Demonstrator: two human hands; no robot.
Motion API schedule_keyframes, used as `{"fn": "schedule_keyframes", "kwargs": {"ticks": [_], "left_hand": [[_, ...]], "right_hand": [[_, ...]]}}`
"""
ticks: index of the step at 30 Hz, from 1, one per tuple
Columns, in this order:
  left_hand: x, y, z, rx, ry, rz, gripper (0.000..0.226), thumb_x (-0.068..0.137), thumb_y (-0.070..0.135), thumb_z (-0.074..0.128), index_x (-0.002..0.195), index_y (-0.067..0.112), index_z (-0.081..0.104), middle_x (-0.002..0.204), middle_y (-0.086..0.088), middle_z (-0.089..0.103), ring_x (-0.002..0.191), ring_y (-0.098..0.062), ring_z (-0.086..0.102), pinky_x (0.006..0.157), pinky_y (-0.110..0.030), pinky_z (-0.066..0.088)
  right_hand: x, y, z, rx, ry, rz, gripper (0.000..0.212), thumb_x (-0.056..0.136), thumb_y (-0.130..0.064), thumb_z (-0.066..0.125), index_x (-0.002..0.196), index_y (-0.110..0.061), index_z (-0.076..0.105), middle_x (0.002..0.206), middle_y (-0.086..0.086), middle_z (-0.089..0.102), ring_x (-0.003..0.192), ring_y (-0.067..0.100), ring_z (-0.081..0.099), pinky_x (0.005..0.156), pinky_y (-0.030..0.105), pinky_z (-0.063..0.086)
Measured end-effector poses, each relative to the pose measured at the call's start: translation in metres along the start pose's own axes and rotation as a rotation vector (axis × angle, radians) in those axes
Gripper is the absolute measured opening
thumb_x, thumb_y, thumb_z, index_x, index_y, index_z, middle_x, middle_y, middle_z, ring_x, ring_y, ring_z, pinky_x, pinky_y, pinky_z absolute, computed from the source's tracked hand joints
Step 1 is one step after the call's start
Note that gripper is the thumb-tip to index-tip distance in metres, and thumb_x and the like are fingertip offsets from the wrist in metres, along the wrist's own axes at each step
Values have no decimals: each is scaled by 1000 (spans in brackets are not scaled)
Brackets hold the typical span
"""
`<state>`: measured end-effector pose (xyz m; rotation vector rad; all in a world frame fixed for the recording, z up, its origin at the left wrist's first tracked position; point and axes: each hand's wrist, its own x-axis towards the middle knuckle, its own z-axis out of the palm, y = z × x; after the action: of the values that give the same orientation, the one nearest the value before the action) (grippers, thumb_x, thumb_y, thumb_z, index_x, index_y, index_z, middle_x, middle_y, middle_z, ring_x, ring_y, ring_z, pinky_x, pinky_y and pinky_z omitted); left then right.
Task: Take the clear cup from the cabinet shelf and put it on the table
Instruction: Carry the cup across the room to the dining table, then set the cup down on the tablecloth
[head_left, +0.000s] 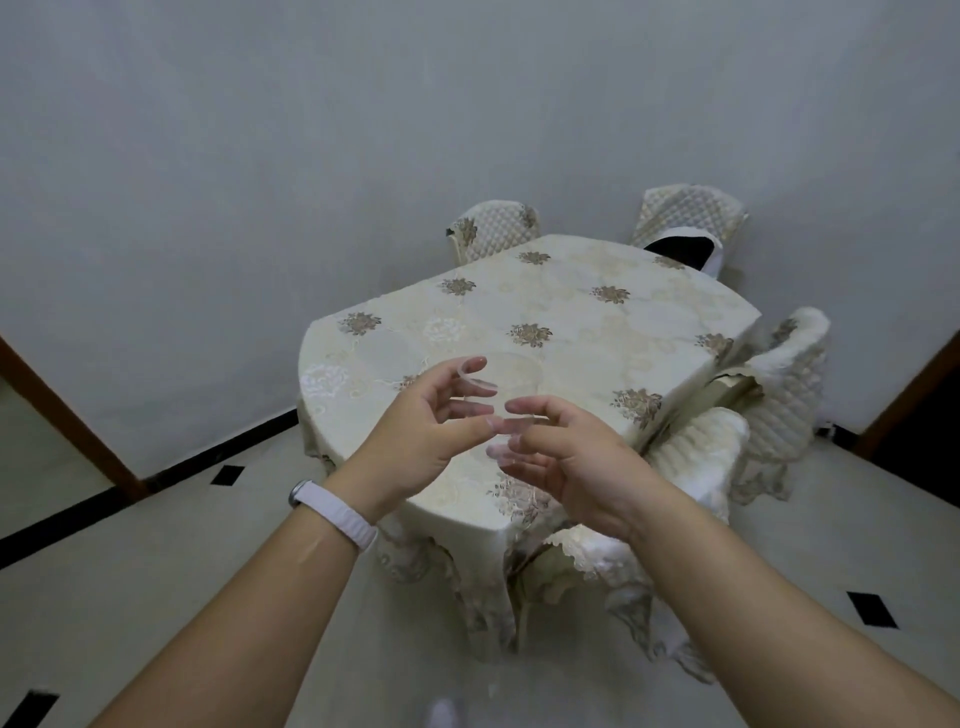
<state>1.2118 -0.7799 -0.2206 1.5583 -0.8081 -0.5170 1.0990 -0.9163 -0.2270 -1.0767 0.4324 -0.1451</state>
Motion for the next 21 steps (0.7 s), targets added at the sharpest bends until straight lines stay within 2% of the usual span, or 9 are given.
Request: {"fn": "schedule_keyframes", "kwargs": {"ticks": [6,11,14,18,21], "left_hand": [[89,-17,-52,-6,-85,15,57,73,17,72,126,25,51,116,-6,64,105,-18,65,95,-36,52],[144,-40,-85,-51,-140,31,65,74,16,71,133,26,44,122,-5,61,110,-16,62,88,-31,54],[169,-57,-96,-58,-172,14,64,73,16,71,132,24,46,123,-3,61,112,-17,61,90,-32,52],[193,-77,-102,-87,-201,-18,62,73,17,71,131,23,48,123,-3,62,112,-15,62,91,-33,52],[211,-87,-106,-106,-217,-29,62,74,16,70,132,22,47,124,-5,61,112,-17,63,90,-33,53]], "right_hand": [[90,-18,19,19,81,-31,35,83,15,56,112,-4,57,132,29,55,88,31,66,72,30,56],[146,-28,34,-7,159,-68,46,65,4,65,110,-5,59,128,26,57,90,27,66,81,34,55],[170,-26,37,-23,208,-55,46,62,0,66,107,-7,59,127,24,57,95,28,63,87,38,53],[197,-23,32,-21,257,-28,46,66,2,67,110,-7,59,126,21,58,97,28,65,83,34,55],[216,-21,26,-16,279,-19,38,79,12,62,112,-6,58,124,20,59,96,28,66,84,36,55]]}}
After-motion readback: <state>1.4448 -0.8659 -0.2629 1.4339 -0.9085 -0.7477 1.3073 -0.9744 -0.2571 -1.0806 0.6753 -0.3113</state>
